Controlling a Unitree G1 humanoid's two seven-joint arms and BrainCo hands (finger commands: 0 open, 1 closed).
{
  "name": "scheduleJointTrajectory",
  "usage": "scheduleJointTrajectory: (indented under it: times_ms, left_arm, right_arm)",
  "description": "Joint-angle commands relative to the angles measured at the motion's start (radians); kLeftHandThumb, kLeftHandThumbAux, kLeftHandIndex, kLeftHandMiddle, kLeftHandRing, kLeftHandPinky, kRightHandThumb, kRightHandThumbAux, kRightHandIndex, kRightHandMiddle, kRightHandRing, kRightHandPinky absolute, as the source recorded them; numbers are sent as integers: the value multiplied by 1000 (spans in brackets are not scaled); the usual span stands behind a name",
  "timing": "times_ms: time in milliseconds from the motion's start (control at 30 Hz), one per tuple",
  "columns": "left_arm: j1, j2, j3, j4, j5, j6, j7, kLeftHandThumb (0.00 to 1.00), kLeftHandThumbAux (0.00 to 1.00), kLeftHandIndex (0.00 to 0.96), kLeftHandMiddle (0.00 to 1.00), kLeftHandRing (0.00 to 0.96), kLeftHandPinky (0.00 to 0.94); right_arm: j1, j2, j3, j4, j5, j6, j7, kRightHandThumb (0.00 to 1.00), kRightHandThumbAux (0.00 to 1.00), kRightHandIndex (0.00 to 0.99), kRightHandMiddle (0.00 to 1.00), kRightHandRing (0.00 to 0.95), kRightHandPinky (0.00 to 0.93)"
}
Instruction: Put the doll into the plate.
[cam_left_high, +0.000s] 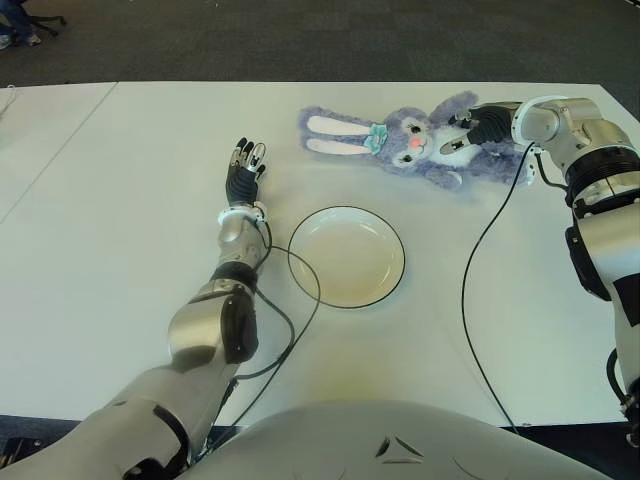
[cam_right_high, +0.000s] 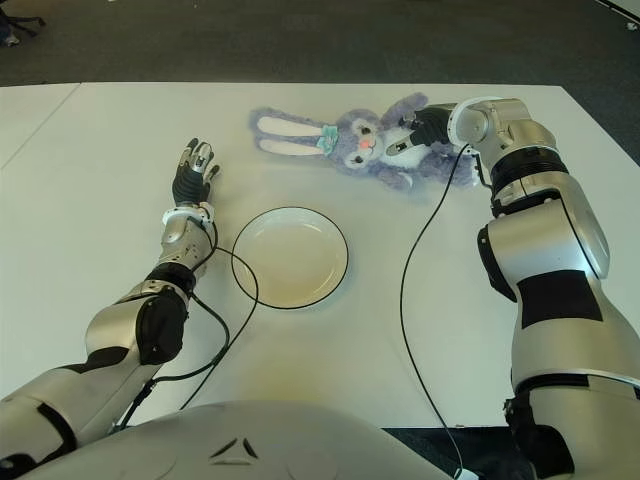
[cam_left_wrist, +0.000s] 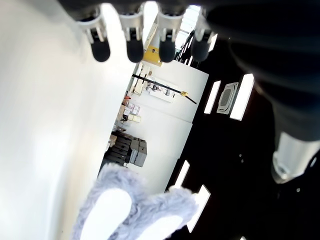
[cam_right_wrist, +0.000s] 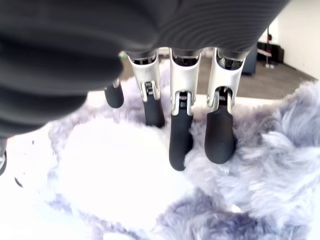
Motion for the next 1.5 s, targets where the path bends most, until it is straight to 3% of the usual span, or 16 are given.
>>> scheduleJointTrajectory:
  times_ms: [33, 667, 967, 1033, 1200, 1500]
  left_arm:
    - [201, -70, 5, 130, -2, 121, 32, 0, 584, 0, 0, 0, 23]
    - [204, -66, -1, 131, 7, 117, 42, 0, 557, 0, 0, 0, 23]
    - [205, -63, -2, 131, 7, 120, 40, 0, 566, 0, 0, 0, 31]
    - [208, -63, 6, 132, 1, 116, 29, 0, 567, 0, 0, 0, 27]
    - [204, -59, -2, 128, 7, 108, 32, 0, 552, 0, 0, 0, 16]
    - [209, -54, -5, 132, 11, 118, 35, 0, 568, 0, 0, 0, 34]
  right_arm:
    - [92, 25, 33, 19, -17, 42, 41, 187, 294, 0, 0, 0, 0]
    - [100, 17, 57, 17, -19, 39, 60, 281, 354, 0, 0, 0, 0]
    - [96, 7, 57, 8, -16, 42, 85, 241, 403, 0, 0, 0, 0]
    - [79, -15, 51, 11, -15, 48, 88, 226, 415, 0, 0, 0, 0]
    - [40, -75, 42, 9, -24, 42, 35, 214, 429, 0, 0, 0, 0]
    - [22, -131, 48, 0, -78, 65, -308, 188, 472, 0, 0, 0, 0]
